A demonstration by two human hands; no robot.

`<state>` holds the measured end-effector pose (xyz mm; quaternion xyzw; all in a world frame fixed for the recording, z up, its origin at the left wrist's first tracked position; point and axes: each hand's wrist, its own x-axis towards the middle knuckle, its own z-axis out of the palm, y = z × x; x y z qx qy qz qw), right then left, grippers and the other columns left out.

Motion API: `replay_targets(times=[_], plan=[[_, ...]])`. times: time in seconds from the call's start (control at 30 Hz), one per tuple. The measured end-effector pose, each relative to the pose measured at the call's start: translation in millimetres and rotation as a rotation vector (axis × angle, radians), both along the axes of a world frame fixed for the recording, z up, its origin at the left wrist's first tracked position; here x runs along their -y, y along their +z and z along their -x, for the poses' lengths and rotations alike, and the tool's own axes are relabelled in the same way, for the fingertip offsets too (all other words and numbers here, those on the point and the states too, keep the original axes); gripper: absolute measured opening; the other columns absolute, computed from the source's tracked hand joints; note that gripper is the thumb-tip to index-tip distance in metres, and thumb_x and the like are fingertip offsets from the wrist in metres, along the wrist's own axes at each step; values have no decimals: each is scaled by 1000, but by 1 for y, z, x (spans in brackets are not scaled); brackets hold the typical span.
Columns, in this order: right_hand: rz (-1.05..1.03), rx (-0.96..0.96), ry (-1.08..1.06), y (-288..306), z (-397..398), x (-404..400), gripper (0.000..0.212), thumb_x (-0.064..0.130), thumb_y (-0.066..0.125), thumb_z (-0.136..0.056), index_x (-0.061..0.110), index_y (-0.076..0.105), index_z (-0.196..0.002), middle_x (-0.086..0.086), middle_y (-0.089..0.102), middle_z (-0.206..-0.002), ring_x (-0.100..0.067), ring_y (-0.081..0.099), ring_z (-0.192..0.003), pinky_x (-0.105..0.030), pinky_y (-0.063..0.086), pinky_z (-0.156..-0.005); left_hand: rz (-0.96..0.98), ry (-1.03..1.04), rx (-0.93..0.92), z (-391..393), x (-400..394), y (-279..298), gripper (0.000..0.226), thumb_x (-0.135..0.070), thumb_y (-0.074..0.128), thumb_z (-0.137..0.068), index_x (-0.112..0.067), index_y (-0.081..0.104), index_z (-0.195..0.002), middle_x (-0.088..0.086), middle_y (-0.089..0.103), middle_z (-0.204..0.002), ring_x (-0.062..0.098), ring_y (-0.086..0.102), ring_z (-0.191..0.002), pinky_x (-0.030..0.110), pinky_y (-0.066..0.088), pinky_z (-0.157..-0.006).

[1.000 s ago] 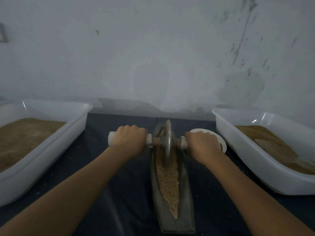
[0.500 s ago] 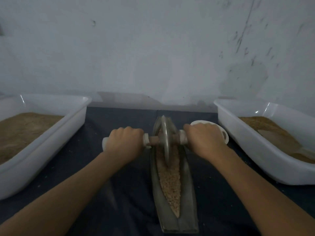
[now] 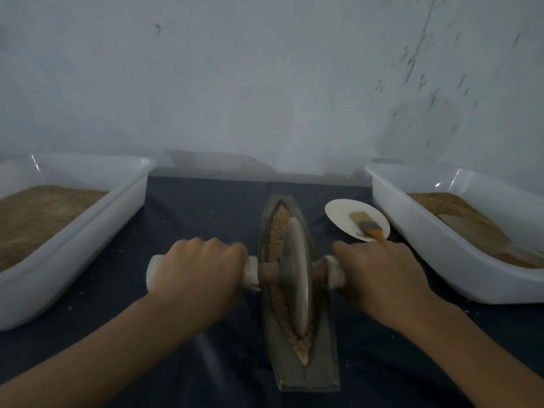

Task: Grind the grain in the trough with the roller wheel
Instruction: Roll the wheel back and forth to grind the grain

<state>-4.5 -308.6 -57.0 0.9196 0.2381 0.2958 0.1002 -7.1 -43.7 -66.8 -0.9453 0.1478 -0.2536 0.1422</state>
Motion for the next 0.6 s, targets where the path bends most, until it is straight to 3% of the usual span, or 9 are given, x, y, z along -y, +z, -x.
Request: replay_targets(times=[0.07, 0.13, 0.23, 0.33, 0.47, 0.53, 0.6], plan=[[2, -7, -36, -3, -13, -2, 54, 28, 89, -41, 24, 39, -62, 4, 47, -45, -16, 43, -36, -17, 0, -47, 86, 51, -78, -14, 4, -1, 41, -42, 61, -77, -30, 22, -66, -10, 27, -57, 12, 28, -47, 27, 27, -49], [18, -11, -84, -10, -43, -5, 43, 33, 81, -61, 25, 40, -70, 3, 55, -58, -17, 47, -49, -21, 13, -44, 174, 94, -144, -36, 11, 7, 29, -37, 58, -81, -30, 31, -71, -9, 42, -67, 20, 47, -62, 35, 44, -63], [-61, -117, -200, -9, -87, -13, 17, 34, 63, -84, 23, 51, -89, 2, 60, -77, -19, 53, -65, -32, 36, -53, 128, 97, -110, -71, 20, 17, 11, -31, 57, -84, -27, 46, -83, -1, 62, -89, 25, 60, -79, 34, 38, -65], [-123, -145, -236, -8, -101, -16, 14, 34, 58, -87, 22, 53, -93, -2, 64, -83, -23, 60, -72, -34, 43, -58, 81, 104, -93, -88, 27, 24, 7, -28, 57, -86, -25, 51, -87, 2, 64, -94, 26, 62, -85, 34, 34, -64], [-98, -182, -162, -9, -56, -7, 19, 37, 62, -85, 25, 47, -86, 2, 62, -76, -19, 58, -66, -35, 49, -59, 62, 58, -76, -58, 23, 21, 20, -31, 58, -86, -25, 39, -83, -3, 63, -88, 22, 61, -78, 33, 33, -61], [-23, -111, -85, -7, -24, -1, 36, 34, 76, -71, 27, 40, -74, 5, 57, -63, -15, 54, -53, -27, 37, -45, 58, 17, -41, -28, 14, 13, 32, -36, 63, -80, -28, 32, -80, -7, 56, -75, 18, 56, -66, 31, 29, -56], [-12, -6, -18, 0, 2, -2, 54, 27, 88, -43, 26, 38, -64, 6, 49, -48, -14, 47, -37, -21, 19, -39, 19, -81, 13, 3, 3, 6, 46, -39, 75, -62, -30, 31, -72, -9, 43, -57, 14, 45, -46, 26, 19, -48]])
